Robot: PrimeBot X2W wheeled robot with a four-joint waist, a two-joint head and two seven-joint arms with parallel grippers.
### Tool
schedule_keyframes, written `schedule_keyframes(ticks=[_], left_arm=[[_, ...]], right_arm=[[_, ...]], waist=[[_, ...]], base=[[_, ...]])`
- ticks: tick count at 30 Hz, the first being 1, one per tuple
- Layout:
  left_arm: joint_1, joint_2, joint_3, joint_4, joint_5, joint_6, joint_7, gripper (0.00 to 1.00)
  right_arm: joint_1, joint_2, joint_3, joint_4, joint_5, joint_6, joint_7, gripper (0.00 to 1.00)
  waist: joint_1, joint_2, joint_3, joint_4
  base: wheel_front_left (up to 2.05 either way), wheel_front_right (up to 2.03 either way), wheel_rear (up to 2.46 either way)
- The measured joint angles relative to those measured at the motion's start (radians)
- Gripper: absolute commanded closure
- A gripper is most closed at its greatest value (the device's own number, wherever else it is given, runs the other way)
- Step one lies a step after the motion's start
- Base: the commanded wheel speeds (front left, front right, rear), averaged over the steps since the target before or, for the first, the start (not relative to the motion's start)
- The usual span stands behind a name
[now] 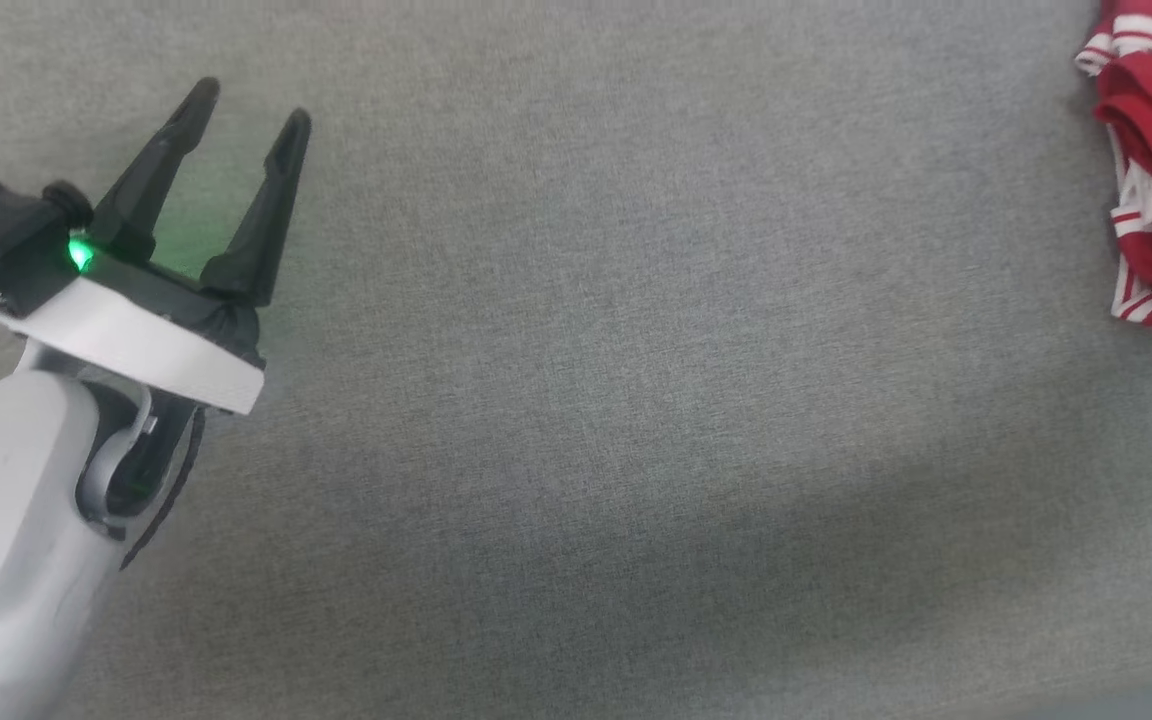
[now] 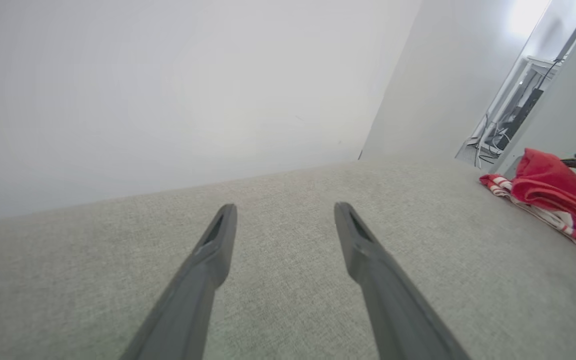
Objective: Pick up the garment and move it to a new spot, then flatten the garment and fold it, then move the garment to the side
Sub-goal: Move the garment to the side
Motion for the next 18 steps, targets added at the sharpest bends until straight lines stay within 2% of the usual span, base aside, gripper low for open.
schedule_keyframes(ticks=[9,18], left_arm=[[0.107,-0.039,0.112,-0.008,0.075,0.000,0.000,0.00],[0.236,-0.087,0.252,0.003,0.141,0.000,0.000,0.00]], right_arm=[[0.039,0.035,0.041,-0.017,0.051,0.000,-0.062,0.00],[0.171,0.077,0.087,-0.094,0.135,0.000,-0.156,0.00]], waist=[[0.0000,0.0000,-0.096,0.023],[0.0000,0.0000,-0.205,0.068]], base=[[0.00,0.00,0.00],[0.00,0.00,0.00]])
